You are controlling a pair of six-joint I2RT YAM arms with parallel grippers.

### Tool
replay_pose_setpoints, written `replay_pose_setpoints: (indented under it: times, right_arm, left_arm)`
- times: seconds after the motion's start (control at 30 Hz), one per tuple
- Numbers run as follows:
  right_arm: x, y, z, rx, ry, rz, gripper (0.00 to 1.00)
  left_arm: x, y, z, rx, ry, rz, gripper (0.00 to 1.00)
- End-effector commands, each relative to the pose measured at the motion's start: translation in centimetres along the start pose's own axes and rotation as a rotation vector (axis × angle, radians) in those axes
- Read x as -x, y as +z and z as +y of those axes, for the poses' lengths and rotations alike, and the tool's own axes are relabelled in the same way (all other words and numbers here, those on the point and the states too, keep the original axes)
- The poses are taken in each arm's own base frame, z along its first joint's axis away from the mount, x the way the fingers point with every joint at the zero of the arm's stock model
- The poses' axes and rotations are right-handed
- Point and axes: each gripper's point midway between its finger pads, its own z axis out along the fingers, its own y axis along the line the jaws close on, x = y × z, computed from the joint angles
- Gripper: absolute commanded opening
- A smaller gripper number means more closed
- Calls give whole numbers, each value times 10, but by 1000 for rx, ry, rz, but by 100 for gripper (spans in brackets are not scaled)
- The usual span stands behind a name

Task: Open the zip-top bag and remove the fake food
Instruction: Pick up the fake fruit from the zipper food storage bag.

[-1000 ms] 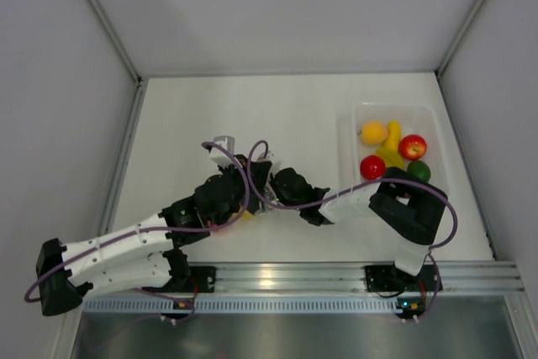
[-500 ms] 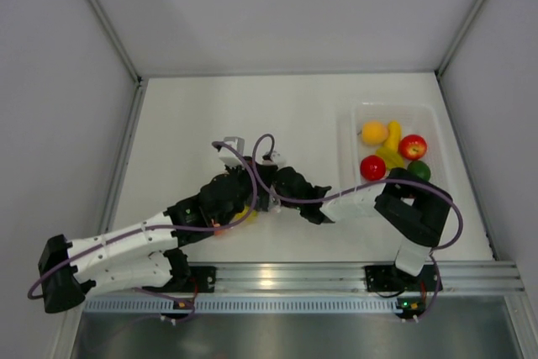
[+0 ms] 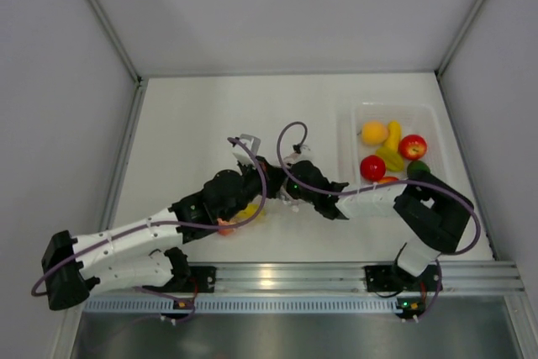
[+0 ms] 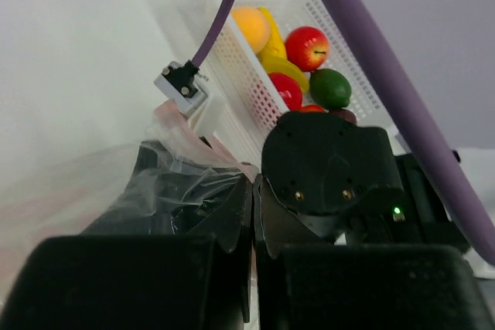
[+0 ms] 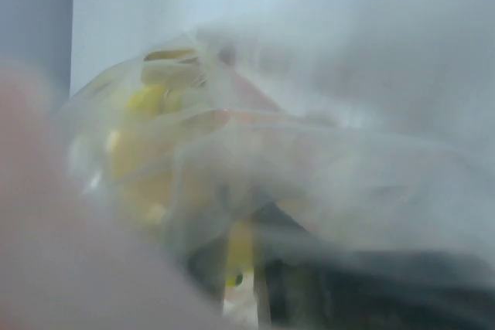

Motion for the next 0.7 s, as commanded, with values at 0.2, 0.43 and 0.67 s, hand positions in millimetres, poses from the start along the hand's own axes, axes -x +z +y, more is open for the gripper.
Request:
replay_pose_setpoints:
  times: [0.2,0.43,0.67]
  right_arm:
    - [67,-45,-71,-234,107,-259,17]
    - [78,-64,-36,-97,-108,-301,15]
    - [54,-75,3,147,-284,-234,15]
  left_arm:
    - [44,2,-47,-154,-51,-119,0]
    - [37,25,-26,-1,-42,-115,0]
    - [40,48,-12,122,-60,-127,0]
